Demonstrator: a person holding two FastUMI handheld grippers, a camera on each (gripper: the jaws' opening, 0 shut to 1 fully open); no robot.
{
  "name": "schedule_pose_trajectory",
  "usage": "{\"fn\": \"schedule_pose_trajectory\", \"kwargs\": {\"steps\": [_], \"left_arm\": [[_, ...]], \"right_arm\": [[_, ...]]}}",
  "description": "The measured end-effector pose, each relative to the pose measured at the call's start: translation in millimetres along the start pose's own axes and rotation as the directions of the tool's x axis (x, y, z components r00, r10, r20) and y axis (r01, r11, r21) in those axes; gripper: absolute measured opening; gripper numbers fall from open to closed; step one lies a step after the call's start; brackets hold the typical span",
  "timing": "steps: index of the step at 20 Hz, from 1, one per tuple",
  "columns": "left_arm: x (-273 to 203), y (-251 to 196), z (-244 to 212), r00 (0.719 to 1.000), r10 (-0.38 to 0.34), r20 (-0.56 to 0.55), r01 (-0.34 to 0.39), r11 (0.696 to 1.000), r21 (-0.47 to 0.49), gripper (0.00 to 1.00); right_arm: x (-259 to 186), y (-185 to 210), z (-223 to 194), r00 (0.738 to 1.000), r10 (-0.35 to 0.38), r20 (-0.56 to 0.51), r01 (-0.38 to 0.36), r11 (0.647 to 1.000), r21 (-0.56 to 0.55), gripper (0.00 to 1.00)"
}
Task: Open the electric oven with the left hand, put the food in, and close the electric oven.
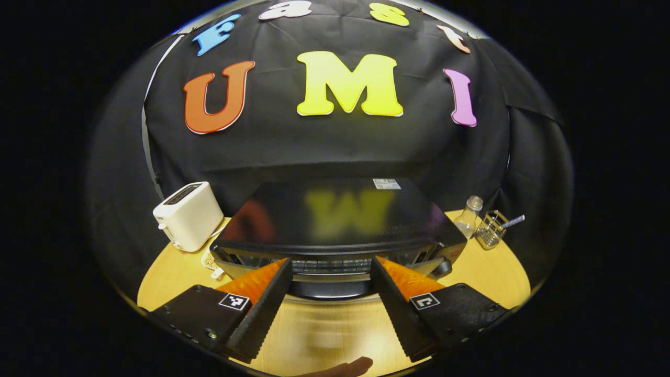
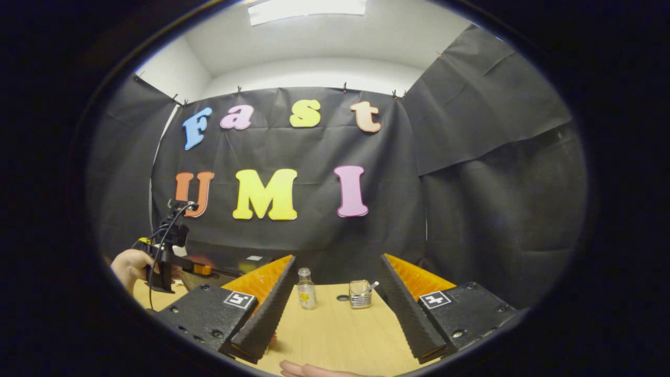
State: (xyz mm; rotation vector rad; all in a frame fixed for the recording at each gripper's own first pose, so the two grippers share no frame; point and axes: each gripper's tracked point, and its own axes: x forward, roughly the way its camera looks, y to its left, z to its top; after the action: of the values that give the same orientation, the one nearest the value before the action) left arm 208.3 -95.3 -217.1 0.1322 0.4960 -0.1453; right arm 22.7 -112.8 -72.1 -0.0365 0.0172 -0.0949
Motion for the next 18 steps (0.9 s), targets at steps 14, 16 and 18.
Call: {"fn": "schedule_pose_trajectory", "kwargs": {"steps": [14,16,18], "left_arm": [[-59.1,-14.5,-102.3,0.998,-0.001,0.066,0.003,1.0,-0.017,0.94],[-62.1,-16.5,-115.1,0.997,0.007,0.075,-0.006,1.0,-0.018,0.94],[-63.0,-16.3,-121.2,0.995,0.02,0.098,-0.02,1.0,0.0,0.94]], "right_arm": [[16.8,22.1,-26.2,0.997,0.024,-0.068,-0.024,1.0,-0.004,0.99],[19.9,29.5,-28.8,0.996,0.033,-0.08,-0.034,0.999,-0.011,0.97],[20.4,35.9,-31.3,0.995,0.044,-0.086,-0.046,0.999,-0.022,0.99]]}}
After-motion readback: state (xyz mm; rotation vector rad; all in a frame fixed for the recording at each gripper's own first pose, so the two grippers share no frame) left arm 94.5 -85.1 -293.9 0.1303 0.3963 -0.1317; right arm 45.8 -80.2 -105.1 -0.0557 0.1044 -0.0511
